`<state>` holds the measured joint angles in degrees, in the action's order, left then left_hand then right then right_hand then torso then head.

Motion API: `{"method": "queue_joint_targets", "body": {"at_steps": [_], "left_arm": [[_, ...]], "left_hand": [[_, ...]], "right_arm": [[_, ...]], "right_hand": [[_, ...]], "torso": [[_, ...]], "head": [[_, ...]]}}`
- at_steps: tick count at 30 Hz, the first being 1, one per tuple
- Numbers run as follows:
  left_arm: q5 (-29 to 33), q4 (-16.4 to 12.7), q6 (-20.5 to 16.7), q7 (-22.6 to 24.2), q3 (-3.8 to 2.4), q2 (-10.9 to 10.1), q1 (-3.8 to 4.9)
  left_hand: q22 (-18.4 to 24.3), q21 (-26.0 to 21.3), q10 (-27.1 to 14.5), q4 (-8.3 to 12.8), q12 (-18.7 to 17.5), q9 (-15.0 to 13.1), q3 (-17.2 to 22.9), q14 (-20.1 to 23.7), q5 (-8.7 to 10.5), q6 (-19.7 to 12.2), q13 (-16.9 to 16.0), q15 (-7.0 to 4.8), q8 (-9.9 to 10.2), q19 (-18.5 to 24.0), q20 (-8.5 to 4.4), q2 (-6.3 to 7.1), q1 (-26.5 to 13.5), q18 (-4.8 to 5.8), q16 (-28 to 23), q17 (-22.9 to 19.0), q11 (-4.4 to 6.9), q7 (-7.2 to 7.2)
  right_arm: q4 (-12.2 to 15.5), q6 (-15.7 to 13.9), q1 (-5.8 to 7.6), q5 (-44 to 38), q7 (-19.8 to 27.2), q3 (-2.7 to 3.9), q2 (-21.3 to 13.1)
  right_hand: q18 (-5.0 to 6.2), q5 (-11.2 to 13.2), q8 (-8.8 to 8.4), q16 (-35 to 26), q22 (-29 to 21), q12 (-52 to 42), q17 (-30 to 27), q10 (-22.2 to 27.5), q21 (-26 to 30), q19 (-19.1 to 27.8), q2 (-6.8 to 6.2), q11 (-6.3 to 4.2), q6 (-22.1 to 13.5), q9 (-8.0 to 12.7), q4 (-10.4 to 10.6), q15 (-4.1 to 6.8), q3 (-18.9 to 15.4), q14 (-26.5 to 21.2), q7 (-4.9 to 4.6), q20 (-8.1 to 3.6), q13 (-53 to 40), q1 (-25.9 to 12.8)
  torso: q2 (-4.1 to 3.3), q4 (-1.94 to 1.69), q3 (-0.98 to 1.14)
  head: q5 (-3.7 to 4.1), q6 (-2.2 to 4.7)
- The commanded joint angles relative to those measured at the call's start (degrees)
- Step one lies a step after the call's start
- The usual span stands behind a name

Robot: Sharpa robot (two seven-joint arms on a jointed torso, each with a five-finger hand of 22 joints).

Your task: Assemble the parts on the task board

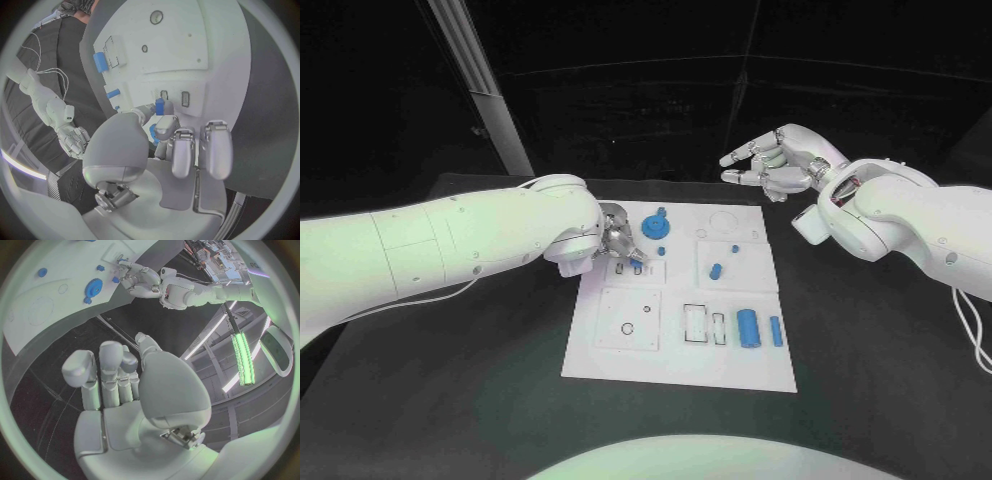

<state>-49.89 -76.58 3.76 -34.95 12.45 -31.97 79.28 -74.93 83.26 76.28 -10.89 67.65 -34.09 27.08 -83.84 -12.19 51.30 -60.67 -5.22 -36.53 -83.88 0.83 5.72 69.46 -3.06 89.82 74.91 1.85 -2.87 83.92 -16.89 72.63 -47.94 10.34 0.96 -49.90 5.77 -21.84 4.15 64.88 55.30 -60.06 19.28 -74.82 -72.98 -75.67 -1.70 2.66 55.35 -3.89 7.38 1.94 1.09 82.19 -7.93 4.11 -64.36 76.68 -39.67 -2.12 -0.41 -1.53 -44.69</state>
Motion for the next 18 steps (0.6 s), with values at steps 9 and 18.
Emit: {"method": "queue_joint_targets", "body": {"at_steps": [9, 18], "left_arm": [[-2.26, 0.37, 1.45, -1.11, -0.02, 0.35, -0.45], [-2.31, 0.15, 3.18, -1.54, -0.02, 0.31, -0.58]], "left_hand": [[-4.1, 0.04, 0.36, 9.95, 0.02, -0.2, 10.44, -6.16, -0.11, -0.08, 0.3, 0.04, -0.48, -2.22, 0.24, -0.18, -0.93, 0.72, 0.18, 15.09, -0.12, 0.32], [-4.21, 0.09, 0.65, 10.06, 0.4, -0.44, 10.63, -6.16, -0.05, 0.11, -0.16, 0.0, -0.75, -2.25, 0.22, -0.02, -1.43, 0.74, 0.18, 15.09, -0.04, 0.45]], "right_arm": [[-0.09, 0.61, 0.09, -0.15, 0.23, 0.05, 0.11], [-0.17, 0.76, 0.09, -0.17, 0.29, 0.05, 0.17]], "right_hand": [[0.66, -0.45, 0.14, -0.35, -0.28, 0.27, -0.04, 0.32, 0.43, 0.15, 0.17, 0.09, 0.1, -0.02, -0.09, -0.01, 0.19, -0.59, -0.14, 0.03, 0.15, 0.09], [0.66, -0.45, 0.14, -0.35, -0.28, 0.27, -0.04, 0.32, 0.43, 0.15, 0.17, 0.09, 0.1, -0.02, -0.09, -0.01, 0.19, -0.59, -0.14, 0.03, 0.15, 0.09]], "torso": [[-0.04, 0.04, 0.03], [-0.02, 0.07, 0.02]], "head": [[-0.09, -0.05], [-0.31, -0.23]]}}
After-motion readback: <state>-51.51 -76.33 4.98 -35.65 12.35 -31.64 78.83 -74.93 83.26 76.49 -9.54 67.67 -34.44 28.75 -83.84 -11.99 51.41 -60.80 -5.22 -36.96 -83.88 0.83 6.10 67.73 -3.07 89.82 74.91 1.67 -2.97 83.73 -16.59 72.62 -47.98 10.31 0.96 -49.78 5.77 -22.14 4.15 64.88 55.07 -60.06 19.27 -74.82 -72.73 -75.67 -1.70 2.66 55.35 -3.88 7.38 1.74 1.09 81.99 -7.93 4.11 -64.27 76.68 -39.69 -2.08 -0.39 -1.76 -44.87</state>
